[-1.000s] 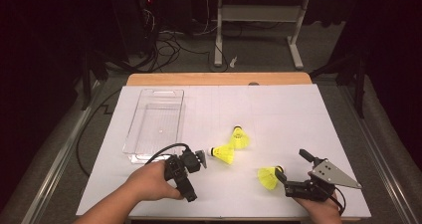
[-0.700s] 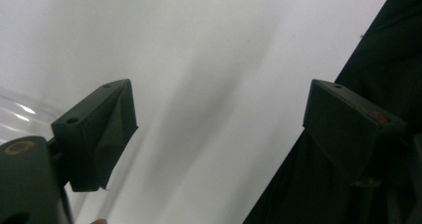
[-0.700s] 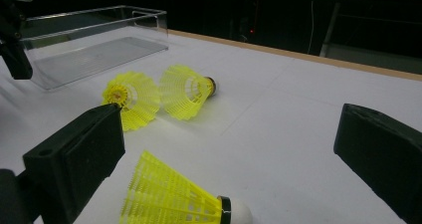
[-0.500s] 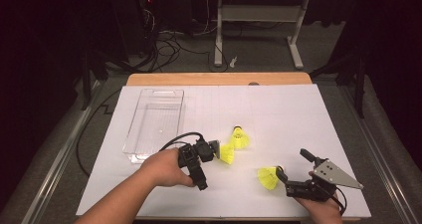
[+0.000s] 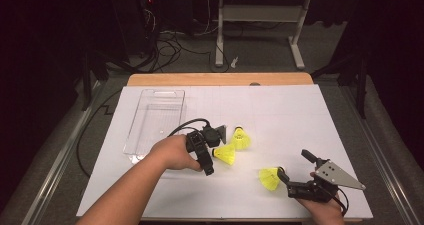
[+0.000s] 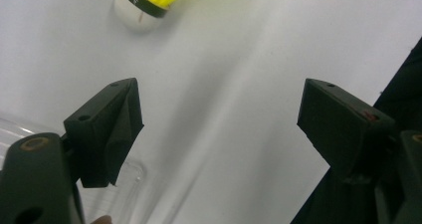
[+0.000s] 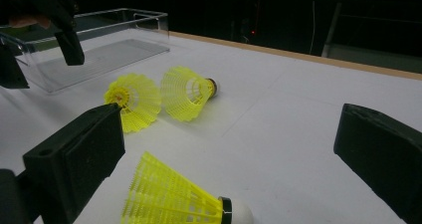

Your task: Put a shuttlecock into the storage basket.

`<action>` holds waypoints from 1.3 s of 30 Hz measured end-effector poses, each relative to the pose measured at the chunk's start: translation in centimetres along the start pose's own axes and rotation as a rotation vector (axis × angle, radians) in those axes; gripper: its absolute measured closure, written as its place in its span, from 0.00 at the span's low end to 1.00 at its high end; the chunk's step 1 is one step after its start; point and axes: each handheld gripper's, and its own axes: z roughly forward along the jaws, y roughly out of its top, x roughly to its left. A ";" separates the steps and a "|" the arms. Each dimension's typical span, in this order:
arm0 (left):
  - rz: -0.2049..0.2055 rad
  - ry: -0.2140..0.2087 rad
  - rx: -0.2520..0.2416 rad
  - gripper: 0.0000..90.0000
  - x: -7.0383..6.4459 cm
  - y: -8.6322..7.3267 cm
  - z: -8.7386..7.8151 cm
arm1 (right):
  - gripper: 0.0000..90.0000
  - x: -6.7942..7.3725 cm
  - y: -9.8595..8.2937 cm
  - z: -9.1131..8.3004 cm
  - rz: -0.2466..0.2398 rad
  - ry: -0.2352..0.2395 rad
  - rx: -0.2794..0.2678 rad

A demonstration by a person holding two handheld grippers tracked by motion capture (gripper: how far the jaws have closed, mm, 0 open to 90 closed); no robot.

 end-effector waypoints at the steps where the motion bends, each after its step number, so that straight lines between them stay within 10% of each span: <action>1: 0.000 -0.002 -0.001 0.22 0.1 0.2 0.1 | 0.00 0.0 0.0 0.0 0.001 0.001 0.000; 26: 0.023 -0.014 -0.011 0.36 1.9 2.4 3.4 | 0.00 -0.1 -0.1 0.1 0.007 0.010 0.000; 39: 0.044 -0.007 -0.015 0.37 1.3 3.3 2.2 | 0.00 -0.1 -0.1 0.0 0.008 0.010 -0.003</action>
